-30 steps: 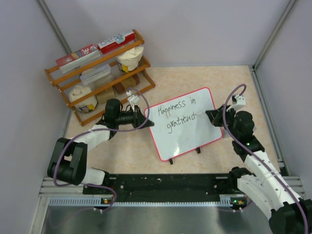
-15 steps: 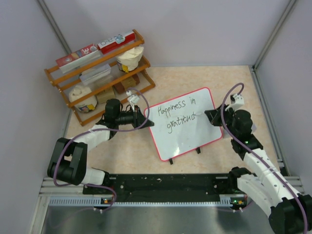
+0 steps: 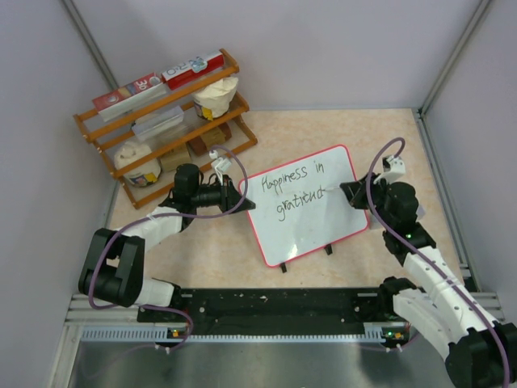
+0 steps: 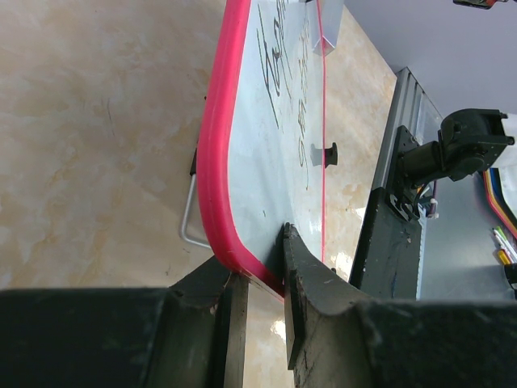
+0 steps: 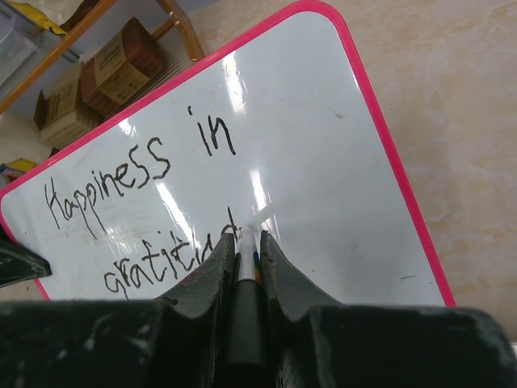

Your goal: Write a sentence on the whiteboard

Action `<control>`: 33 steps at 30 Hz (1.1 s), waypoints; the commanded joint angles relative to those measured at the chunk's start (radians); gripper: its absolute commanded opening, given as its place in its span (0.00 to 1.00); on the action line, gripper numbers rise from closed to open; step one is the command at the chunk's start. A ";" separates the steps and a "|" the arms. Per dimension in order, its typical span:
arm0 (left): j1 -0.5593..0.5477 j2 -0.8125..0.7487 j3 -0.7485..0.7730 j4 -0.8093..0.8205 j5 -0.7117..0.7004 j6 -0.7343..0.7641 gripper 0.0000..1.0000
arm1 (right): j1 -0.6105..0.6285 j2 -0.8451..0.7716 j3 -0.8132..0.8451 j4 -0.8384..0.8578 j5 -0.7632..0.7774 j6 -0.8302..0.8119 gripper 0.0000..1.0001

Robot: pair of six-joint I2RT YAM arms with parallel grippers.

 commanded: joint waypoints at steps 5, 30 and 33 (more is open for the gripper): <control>-0.026 0.026 -0.018 -0.051 -0.048 0.160 0.00 | 0.008 -0.007 0.031 -0.036 0.083 -0.029 0.00; -0.026 0.026 -0.019 -0.051 -0.049 0.160 0.00 | 0.008 0.042 0.054 0.012 -0.020 -0.003 0.00; -0.026 0.029 -0.019 -0.051 -0.049 0.160 0.00 | 0.010 0.037 0.045 -0.005 -0.030 -0.008 0.00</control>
